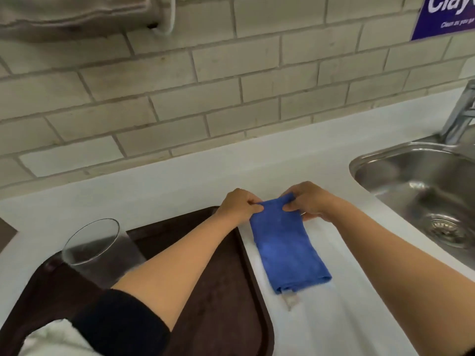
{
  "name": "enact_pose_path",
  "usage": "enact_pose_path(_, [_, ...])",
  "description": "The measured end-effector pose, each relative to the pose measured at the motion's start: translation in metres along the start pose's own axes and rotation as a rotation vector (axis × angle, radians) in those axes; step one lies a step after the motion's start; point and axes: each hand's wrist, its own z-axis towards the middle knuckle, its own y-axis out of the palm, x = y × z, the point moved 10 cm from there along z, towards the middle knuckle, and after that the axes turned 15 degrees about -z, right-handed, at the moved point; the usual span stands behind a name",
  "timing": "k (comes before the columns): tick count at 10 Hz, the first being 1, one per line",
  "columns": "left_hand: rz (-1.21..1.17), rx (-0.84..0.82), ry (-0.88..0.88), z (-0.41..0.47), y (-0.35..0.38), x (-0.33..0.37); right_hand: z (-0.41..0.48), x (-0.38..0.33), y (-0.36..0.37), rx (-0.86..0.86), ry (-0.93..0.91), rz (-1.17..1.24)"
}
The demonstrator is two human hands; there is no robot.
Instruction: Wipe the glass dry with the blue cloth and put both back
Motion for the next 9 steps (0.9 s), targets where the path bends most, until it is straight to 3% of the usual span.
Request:
enact_pose_path(3, [0.083,0.140,-0.015,0.042,-0.005,-0.045,0.058,0.013,0.010,0.126,-0.018,-0.184])
enact_pose_path(4, [0.134,0.171,0.022,0.041,-0.006,-0.045,0.056,0.006,0.007,0.189,-0.016,-0.385])
enact_pose_path(5, [0.282,0.170,0.206,0.027,0.001,-0.026,0.041,-0.018,0.014,0.292,-0.172,-0.525])
enact_pose_path(7, [0.444,-0.027,0.084,0.017,0.031,-0.041,0.033,-0.014,0.052,0.086,-0.210,-0.699])
enact_pose_path(9, [0.342,-0.052,0.081,0.000,0.029,-0.040,0.027,-0.011,0.049,0.109,-0.192,-0.596])
